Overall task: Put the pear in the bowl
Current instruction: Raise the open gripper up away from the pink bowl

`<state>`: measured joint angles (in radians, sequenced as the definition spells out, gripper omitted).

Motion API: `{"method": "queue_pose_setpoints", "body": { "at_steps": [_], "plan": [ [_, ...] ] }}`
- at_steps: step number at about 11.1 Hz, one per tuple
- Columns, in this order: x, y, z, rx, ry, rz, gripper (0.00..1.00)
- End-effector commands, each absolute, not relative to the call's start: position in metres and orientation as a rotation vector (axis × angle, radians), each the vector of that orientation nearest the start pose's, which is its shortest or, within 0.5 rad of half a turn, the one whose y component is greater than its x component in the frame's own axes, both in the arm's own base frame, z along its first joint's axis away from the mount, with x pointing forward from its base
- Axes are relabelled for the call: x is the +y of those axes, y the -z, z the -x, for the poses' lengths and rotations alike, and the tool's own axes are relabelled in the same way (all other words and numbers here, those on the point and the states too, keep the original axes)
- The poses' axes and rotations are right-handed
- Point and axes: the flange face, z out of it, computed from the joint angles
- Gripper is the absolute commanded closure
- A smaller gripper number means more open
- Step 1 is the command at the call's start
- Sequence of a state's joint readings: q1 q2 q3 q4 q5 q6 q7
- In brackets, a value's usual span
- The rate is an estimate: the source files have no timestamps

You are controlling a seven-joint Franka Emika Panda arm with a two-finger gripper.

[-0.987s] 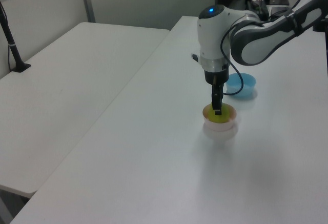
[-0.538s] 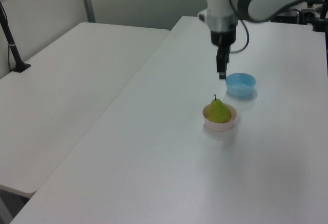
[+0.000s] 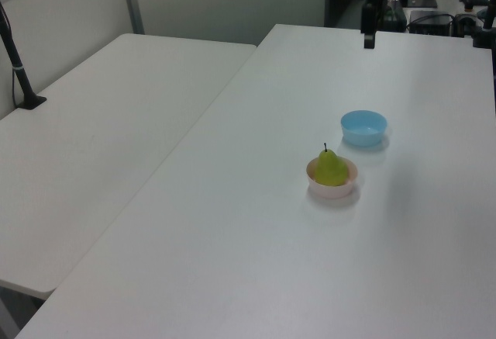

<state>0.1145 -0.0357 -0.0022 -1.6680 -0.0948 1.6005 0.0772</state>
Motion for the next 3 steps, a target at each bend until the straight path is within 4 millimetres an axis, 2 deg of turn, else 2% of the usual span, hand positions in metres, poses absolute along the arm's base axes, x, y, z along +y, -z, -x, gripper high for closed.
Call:
{"method": "queue_pose_setpoints", "body": {
  "at_steps": [1, 3],
  "plan": [
    [0.0250, -0.6247, -0.5321, -0.103, -0.087, 3.172, 0.00],
    [0.0239, -0.6263, -0.5312, -0.103, -0.082, 3.173, 0.00]
  ]
}}
